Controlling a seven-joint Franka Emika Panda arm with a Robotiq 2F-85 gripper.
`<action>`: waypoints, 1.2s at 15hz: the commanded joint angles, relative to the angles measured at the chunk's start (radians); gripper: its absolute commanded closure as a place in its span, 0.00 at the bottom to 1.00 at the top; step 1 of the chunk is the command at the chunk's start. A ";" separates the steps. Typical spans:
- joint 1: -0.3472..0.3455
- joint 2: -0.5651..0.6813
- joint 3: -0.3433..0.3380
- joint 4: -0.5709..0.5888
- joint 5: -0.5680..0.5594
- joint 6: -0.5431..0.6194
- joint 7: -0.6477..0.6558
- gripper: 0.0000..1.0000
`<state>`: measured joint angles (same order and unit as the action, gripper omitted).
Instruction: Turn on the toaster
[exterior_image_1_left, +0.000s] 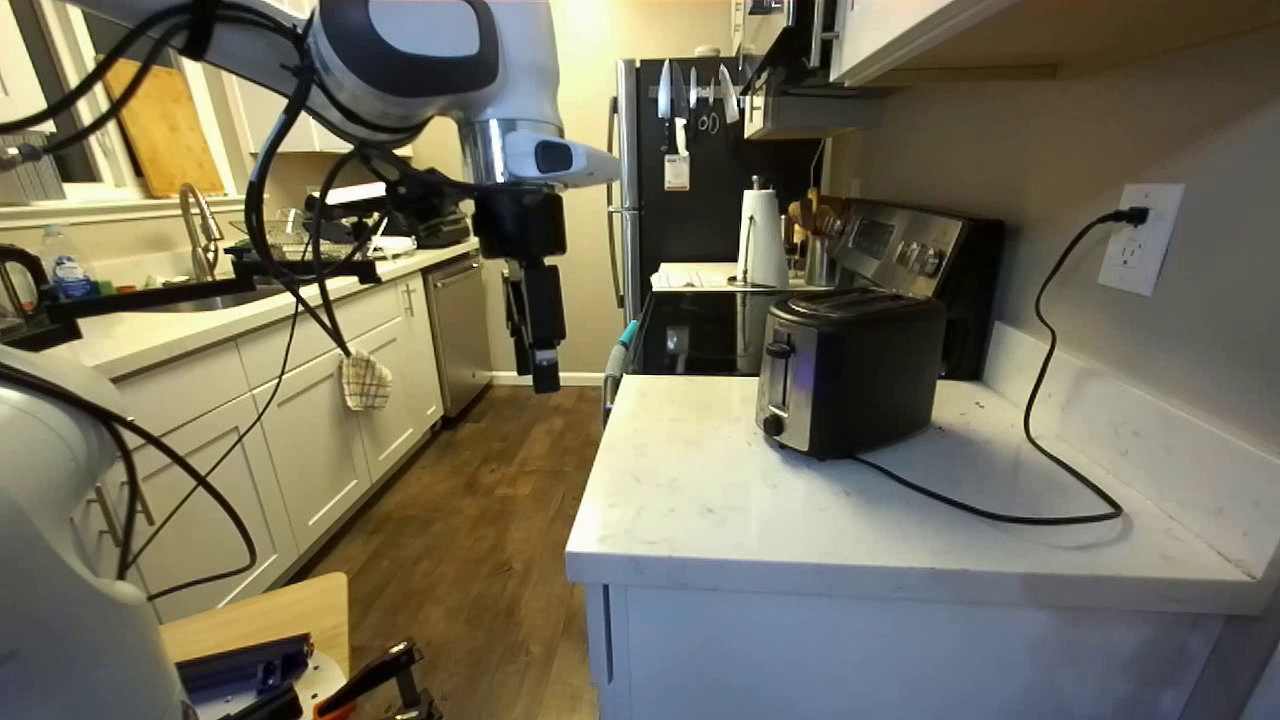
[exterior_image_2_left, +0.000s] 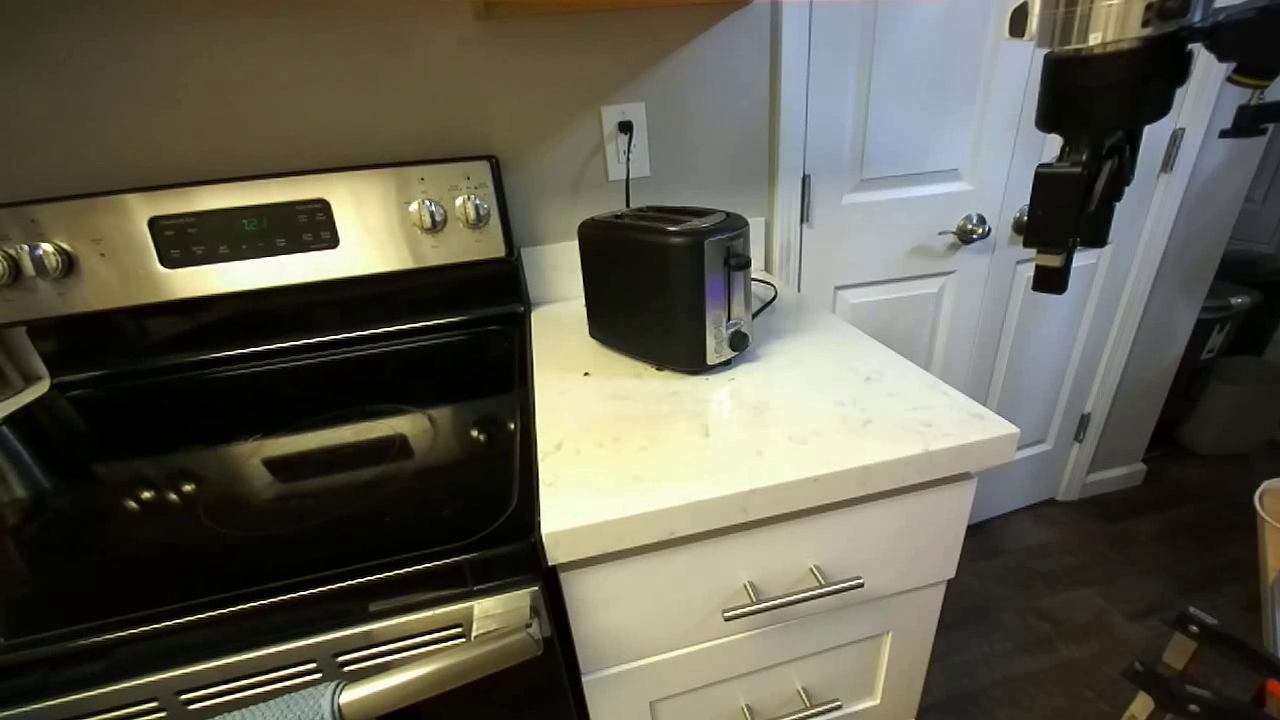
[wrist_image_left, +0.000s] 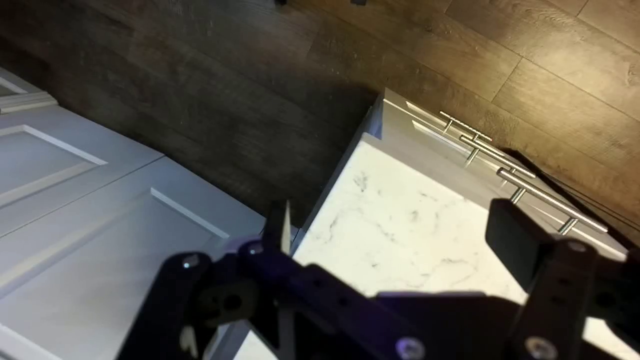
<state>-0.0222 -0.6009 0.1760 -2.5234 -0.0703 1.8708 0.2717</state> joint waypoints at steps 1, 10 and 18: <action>0.015 0.002 -0.013 0.002 -0.007 -0.003 0.007 0.00; -0.021 0.255 -0.023 0.083 0.029 0.435 0.158 0.00; -0.009 0.472 -0.015 0.251 -0.034 0.723 0.231 0.26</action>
<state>-0.0361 -0.2040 0.1566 -2.3359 -0.0683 2.5229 0.4584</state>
